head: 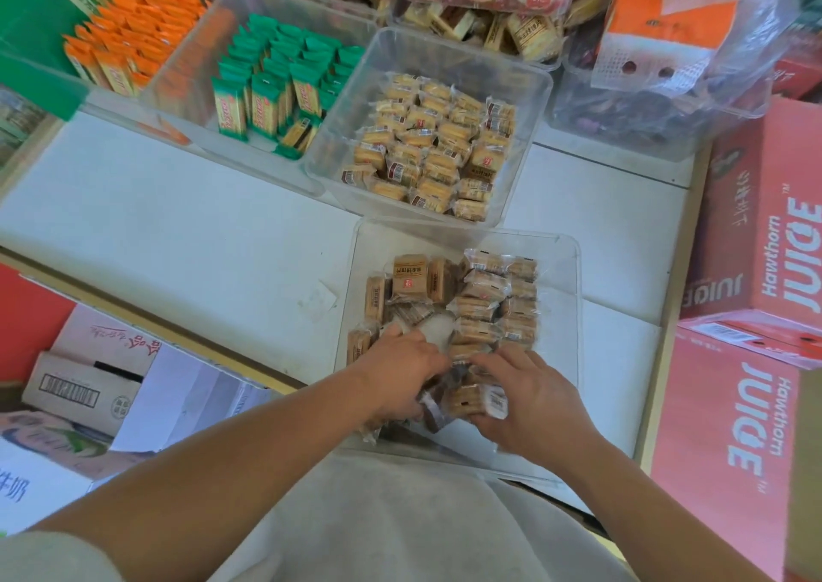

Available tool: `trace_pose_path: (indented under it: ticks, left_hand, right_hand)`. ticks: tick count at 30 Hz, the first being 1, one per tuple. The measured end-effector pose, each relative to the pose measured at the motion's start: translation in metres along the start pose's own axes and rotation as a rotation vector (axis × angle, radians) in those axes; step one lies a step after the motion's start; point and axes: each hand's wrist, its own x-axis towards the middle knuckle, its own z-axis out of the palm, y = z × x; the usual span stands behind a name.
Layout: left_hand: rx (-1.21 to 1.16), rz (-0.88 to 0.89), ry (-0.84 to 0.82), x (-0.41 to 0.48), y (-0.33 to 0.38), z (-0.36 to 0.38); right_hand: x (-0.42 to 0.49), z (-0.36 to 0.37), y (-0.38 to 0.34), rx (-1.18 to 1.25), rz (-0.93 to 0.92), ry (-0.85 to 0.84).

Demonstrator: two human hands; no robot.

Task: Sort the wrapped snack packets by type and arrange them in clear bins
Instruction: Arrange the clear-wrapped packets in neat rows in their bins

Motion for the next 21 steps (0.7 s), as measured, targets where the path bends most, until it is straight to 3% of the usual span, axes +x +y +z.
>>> trace_pose_path:
  ticks: [11,21]
  left_hand:
    - [-0.318,-0.065,0.237,-0.067,0.008,0.005]
    - [-0.533,-0.156,0.103,-0.057,0.03,0.015]
  right_hand:
    - [0.001,0.008,-0.011,-0.077,-0.002,-0.003]
    - [0.013,0.011,-0.012,-0.03,0.0,-0.155]
